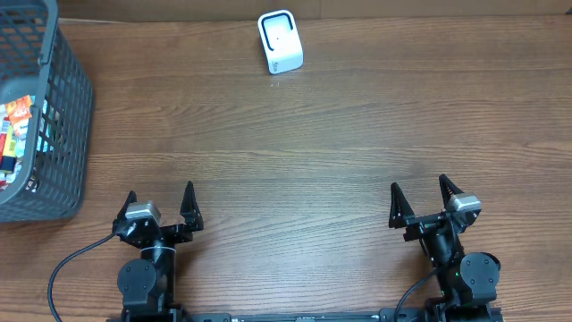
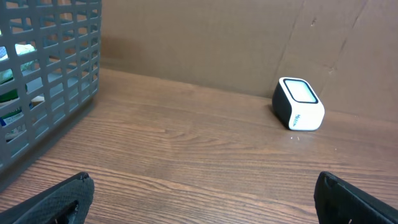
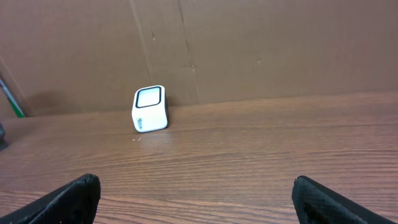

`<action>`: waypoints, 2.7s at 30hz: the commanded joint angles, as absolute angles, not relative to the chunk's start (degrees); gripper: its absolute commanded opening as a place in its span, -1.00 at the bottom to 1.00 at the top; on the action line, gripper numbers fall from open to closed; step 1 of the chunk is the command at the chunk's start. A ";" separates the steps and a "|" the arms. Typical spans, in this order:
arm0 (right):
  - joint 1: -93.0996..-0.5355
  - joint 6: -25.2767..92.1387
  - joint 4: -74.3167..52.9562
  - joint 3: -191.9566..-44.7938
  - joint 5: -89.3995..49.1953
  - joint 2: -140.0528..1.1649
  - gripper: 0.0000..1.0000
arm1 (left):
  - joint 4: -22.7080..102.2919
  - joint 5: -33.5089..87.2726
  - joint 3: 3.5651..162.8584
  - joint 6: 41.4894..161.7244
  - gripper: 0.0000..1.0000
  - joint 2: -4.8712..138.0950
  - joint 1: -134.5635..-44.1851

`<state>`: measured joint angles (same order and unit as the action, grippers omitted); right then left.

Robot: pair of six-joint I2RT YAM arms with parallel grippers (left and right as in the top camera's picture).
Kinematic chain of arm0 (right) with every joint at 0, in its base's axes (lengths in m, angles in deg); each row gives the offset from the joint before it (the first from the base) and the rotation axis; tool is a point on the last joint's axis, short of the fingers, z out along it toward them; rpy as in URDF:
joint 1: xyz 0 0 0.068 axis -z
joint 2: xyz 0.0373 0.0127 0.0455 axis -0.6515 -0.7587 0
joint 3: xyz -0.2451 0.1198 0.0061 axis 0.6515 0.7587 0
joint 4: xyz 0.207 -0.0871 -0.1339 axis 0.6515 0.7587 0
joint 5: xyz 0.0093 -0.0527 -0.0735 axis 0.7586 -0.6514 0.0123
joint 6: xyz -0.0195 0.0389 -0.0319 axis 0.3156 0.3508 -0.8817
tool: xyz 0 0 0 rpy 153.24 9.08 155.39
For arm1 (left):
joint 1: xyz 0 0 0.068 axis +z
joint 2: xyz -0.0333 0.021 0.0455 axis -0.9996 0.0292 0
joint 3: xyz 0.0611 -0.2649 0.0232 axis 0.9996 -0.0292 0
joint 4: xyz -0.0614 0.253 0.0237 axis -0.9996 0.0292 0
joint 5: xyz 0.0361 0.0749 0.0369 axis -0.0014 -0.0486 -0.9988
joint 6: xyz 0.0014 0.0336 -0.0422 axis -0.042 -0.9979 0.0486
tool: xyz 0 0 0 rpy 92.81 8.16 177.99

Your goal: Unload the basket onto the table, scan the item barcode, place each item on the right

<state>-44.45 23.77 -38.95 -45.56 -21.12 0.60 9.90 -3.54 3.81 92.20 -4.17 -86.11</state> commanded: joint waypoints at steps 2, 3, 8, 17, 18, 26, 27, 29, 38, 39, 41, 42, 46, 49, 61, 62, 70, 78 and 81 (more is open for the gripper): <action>-44.27 23.38 -39.21 -44.95 -21.86 1.10 1.00 | 9.82 -3.70 3.61 92.18 1.00 -4.72 -86.48; -44.27 23.38 -39.21 -44.95 -21.86 1.10 1.00 | 9.82 -3.72 3.61 92.15 1.00 -4.72 -86.48; -44.27 23.38 -39.21 -44.95 -21.86 1.10 1.00 | 8.74 -11.91 3.61 92.18 1.00 -4.72 -86.43; -44.27 23.38 -39.21 -44.95 -21.86 1.10 1.00 | 8.77 -12.00 3.61 92.18 1.00 -4.72 -86.43; -44.27 23.38 -39.21 -44.95 -21.86 1.10 1.00 | 8.77 -12.02 3.61 92.18 0.99 -4.72 -86.43; -44.27 23.38 -39.21 -44.95 -21.86 1.10 1.00 | 8.77 -12.00 3.61 92.18 1.00 -4.72 -86.43; -44.27 23.38 -39.21 -44.95 -21.86 1.10 1.00 | 8.77 -12.00 3.61 92.18 1.00 -4.72 -86.43; -44.27 23.38 -39.21 -44.95 -21.86 1.10 1.00 | 8.77 -12.00 3.61 92.18 1.00 -4.72 -86.43; -44.27 23.38 -39.21 -44.95 -21.86 1.10 1.00 | 8.77 -11.80 3.61 92.18 1.00 -4.72 -86.43; -44.27 23.38 -39.21 -44.95 -21.86 1.10 1.00 | 8.77 -11.59 3.61 92.20 1.00 -4.72 -86.43; -44.27 23.38 -39.21 -44.95 -21.86 1.10 1.00 | 8.77 -11.59 3.61 92.18 1.00 -4.72 -86.43; -44.27 23.38 -39.21 -44.95 -21.86 1.10 1.00 | 8.77 -11.61 3.61 92.18 0.99 -4.72 -86.43; -44.27 23.38 -39.21 -44.95 -21.86 1.10 1.00 | 8.68 -11.63 3.61 92.18 1.00 -4.72 -86.43; -44.27 23.38 -39.21 -44.95 -21.86 1.10 1.00 | 8.55 -10.62 3.61 92.20 1.00 -4.72 -86.43; -44.27 23.38 -39.21 -44.95 -21.86 1.10 1.00 | -1.59 10.69 13.42 85.44 0.99 -4.72 -86.43; -44.27 23.38 -39.21 -44.95 -21.86 1.10 1.00 | -1.53 11.69 15.30 84.81 1.00 -4.72 -86.43; -44.27 23.38 -39.21 -44.95 -21.86 1.10 1.00 | 3.98 12.33 35.67 82.03 1.00 -1.88 -86.43; -44.27 23.38 -39.21 -44.95 -21.86 1.10 1.00 | 26.71 8.50 65.64 80.53 1.00 17.82 -86.43; -44.27 23.38 -39.21 -44.95 -21.86 1.10 1.00 | 41.18 7.30 80.35 80.50 1.00 29.31 -86.43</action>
<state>-44.45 23.77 -38.95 -45.56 -21.12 0.60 34.99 9.33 69.81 81.86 19.61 -86.11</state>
